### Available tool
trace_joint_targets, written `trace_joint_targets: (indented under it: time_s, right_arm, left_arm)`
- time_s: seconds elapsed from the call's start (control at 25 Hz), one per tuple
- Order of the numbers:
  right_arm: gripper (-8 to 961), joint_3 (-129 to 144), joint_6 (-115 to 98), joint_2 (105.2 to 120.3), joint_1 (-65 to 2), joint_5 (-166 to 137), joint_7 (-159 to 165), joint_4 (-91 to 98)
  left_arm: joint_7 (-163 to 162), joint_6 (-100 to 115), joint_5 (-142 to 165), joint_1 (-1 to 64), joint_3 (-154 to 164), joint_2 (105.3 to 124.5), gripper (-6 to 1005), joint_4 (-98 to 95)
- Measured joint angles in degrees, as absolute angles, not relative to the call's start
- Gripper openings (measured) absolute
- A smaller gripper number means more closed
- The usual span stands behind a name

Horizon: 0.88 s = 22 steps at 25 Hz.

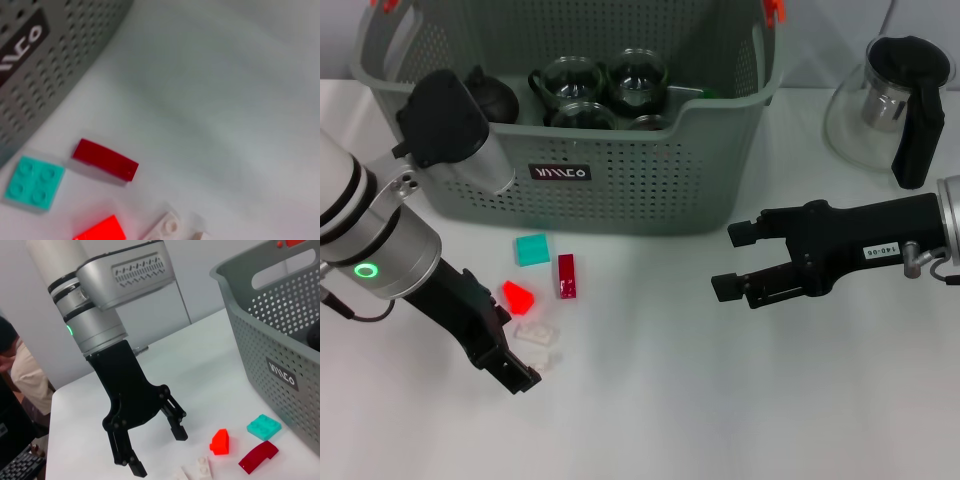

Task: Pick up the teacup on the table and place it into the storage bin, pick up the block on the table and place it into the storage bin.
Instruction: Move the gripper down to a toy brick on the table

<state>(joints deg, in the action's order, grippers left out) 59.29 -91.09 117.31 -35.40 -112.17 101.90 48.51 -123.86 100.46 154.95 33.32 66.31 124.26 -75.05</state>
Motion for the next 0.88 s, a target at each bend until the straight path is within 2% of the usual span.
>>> trace_joint_targets:
  time_s: [0.48, 0.88]
  right_arm:
    - [946, 59.3, -91.0, 117.35, -35.7, -112.2, 101.5, 48.5]
    - [946, 59.3, -90.5, 117.33, -35.5, -112.2, 101.4, 48.4]
  left_arm:
    - [-129.9, 101.1, 155.9, 34.0, 67.4, 124.29, 902, -75.2]
    - [-116.6, 96.4, 156.0, 33.0, 67.9, 124.28, 892, -70.6]
